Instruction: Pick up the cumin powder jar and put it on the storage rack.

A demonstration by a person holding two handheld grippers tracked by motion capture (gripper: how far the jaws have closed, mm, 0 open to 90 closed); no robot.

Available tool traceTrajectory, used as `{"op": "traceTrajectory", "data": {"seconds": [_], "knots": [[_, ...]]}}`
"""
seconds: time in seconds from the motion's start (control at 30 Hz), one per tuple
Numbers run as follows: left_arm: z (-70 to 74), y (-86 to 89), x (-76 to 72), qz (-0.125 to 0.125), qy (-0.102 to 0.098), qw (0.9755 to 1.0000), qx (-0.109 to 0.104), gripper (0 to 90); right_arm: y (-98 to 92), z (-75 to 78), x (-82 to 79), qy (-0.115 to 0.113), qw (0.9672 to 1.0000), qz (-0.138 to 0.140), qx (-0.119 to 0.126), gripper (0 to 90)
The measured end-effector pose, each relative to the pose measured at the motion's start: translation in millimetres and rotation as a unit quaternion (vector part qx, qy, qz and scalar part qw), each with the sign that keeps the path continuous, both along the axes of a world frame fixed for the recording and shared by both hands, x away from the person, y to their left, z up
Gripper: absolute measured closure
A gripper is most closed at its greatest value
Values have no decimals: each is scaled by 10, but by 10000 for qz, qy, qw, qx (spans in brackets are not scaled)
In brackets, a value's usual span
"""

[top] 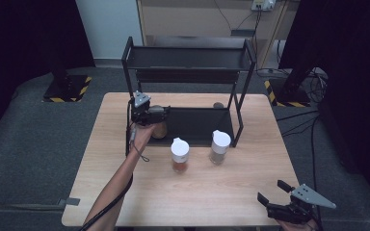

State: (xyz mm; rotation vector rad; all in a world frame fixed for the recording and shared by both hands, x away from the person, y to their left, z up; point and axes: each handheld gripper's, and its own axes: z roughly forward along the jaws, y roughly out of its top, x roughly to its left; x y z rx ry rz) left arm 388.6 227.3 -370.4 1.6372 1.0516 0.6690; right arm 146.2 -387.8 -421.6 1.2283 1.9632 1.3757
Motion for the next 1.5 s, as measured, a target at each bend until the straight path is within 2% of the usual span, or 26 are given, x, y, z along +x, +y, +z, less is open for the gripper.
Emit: {"op": "traceTrajectory", "data": {"seconds": [0.1, 0.17, 0.27, 0.33, 0.5, 0.6, 0.67, 0.7, 0.77, 0.87, 0.97, 1.13, 1.3, 1.5], "knots": [[81, 41, -32, -23, 0, 10000, -46, 26, 1, 0, 0, -2, 10000, 1, -1, 67], [141, 69, -43, -40, 63, 10000, -5, 21, 1, 0, -1, -4, 10000, 2, -3, 67], [187, 118, -87, -47, 31, 10000, -46, 23, 3, 2, -3, -13, 10000, 7, -10, 67], [226, 157, -112, -99, 33, 9999, -93, 22, 4, 3, -4, -11, 10000, 6, -9, 67], [354, 229, -235, -276, -22, 9996, -40, 25, 5, 3, -4, -14, 10000, 9, -16, 67], [415, 315, -297, -519, 32, 9986, -118, 25, 9, 6, -6, -17, 10000, 17, -23, 67], [456, 403, -299, -845, 130, 9963, -118, 30, 10, 7, -6, -17, 10000, 20, -25, 67], [475, 420, -328, -911, 140, 9957, -59, 29, 11, 7, -5, -15, 10000, 18, -27, 67], [486, 468, -405, -1021, 79, 9947, -15, 32, 11, 6, -2, -10, 10000, 20, -25, 67], [503, 566, -515, -1125, 44, 9936, -98, 31, 14, 7, -3, -9, 10000, 18, -31, 67], [499, 673, -642, -1253, -74, 9918, -221, 32, 18, 9, -1, -1, 10000, 15, -43, 67], [516, 798, -863, -1349, -249, 9904, -185, 32, 22, 10, 0, 4, 10000, 9, -50, 66], [489, 931, -1106, -1463, -444, 9882, -137, 34, 28, 11, 0, 6, 10000, 3, -65, 66], [385, 1106, -1360, -1547, -537, 9859, -330, 34, 32, 13, 1, 9, 10000, 10, -74, 66]]}}
